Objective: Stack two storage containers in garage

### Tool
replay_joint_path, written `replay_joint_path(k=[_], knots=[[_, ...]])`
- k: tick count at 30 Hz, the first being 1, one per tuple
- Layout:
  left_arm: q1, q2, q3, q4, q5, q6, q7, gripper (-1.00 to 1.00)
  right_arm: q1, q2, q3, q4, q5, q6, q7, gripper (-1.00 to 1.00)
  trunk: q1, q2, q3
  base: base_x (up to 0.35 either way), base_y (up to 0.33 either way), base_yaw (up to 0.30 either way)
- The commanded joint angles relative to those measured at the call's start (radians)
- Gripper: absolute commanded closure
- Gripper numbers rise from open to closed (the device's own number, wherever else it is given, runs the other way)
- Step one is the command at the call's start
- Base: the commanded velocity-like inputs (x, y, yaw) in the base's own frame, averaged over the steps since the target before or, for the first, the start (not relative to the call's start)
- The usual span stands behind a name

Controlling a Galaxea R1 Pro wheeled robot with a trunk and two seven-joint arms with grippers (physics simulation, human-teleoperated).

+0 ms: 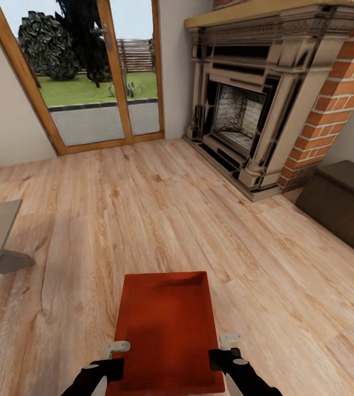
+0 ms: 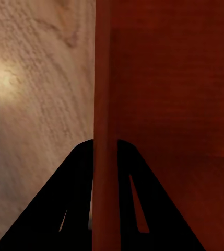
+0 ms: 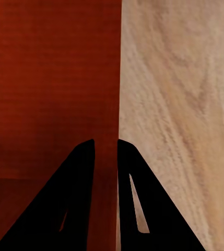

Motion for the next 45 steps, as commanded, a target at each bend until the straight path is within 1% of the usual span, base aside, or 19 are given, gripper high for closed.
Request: replay_joint_path(k=[1,16,45], knots=[[-0.001,0.002,-0.009,-0.003,0.016,0.002,0.012,1.00,0.000,-0.001,0.007,0.000,-0.010,0.005,-0.006,1.00,-0.004,0.007,0.004,0.000,0.000,0.000],[-0.001,0.002,-0.009,-0.003,0.016,0.002,0.012,1.00,0.000,-0.001,0.007,0.000,-0.010,0.005,-0.006,1.00,-0.062,0.112,0.074,0.000,0.000,0.000],[-0.001,0.001,-0.010,-0.003,0.016,0.002,0.012,1.00,0.000,-0.001,0.007,0.000,-0.010,0.005,-0.006,1.00,-0.062,0.112,0.117,0.000,0.000,0.000]])
